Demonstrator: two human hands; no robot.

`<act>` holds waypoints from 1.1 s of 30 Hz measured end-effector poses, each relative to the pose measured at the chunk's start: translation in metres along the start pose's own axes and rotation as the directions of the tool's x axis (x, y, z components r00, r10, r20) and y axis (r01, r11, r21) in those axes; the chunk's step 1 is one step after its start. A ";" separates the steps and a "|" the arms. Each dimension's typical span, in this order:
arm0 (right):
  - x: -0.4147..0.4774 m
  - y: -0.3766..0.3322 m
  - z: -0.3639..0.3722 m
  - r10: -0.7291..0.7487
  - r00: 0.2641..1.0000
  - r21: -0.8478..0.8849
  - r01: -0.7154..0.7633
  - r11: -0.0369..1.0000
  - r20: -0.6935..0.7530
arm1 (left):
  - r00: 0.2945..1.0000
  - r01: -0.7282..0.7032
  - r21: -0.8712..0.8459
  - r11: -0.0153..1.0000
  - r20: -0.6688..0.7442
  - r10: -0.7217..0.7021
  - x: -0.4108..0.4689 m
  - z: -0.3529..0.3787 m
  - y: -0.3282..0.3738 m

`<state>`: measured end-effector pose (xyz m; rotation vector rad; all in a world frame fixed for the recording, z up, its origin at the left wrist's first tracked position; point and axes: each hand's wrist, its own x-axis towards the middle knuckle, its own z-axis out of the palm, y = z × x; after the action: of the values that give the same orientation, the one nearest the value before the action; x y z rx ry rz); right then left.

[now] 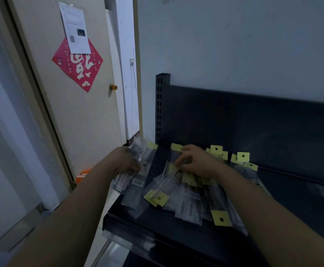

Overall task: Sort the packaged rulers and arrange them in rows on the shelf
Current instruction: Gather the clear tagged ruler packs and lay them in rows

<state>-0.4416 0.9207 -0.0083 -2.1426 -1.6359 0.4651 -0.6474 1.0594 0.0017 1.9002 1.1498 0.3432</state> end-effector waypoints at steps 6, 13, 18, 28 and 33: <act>-0.012 0.011 0.000 0.085 0.941 0.192 -0.021 0.981 -0.329 | 0.999 -0.033 0.061 0.998 0.029 0.031 0.002 0.026 0.012; -0.034 0.009 -0.004 0.183 0.918 0.433 -0.014 0.901 -0.351 | 0.999 -0.045 -0.048 0.998 0.024 0.046 0.002 0.045 0.013; -0.037 -0.001 -0.001 0.275 0.936 0.752 -0.017 0.658 -0.219 | 0.999 -0.015 -0.226 0.974 -0.035 0.007 -0.004 0.026 -0.002; -0.042 -0.037 0.010 0.152 0.974 0.873 0.072 0.483 -0.165 | 0.913 0.041 -0.521 0.853 0.366 0.179 -0.048 0.034 0.028; -0.049 -0.032 0.014 0.200 0.939 0.692 0.053 0.720 -0.280 | 0.942 -0.034 -0.473 0.881 0.279 0.186 -0.047 0.050 0.022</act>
<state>-0.4878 0.8827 -0.0035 -1.5929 -0.9583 0.5832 -0.6293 0.9901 -0.0018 1.5274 0.6681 0.3257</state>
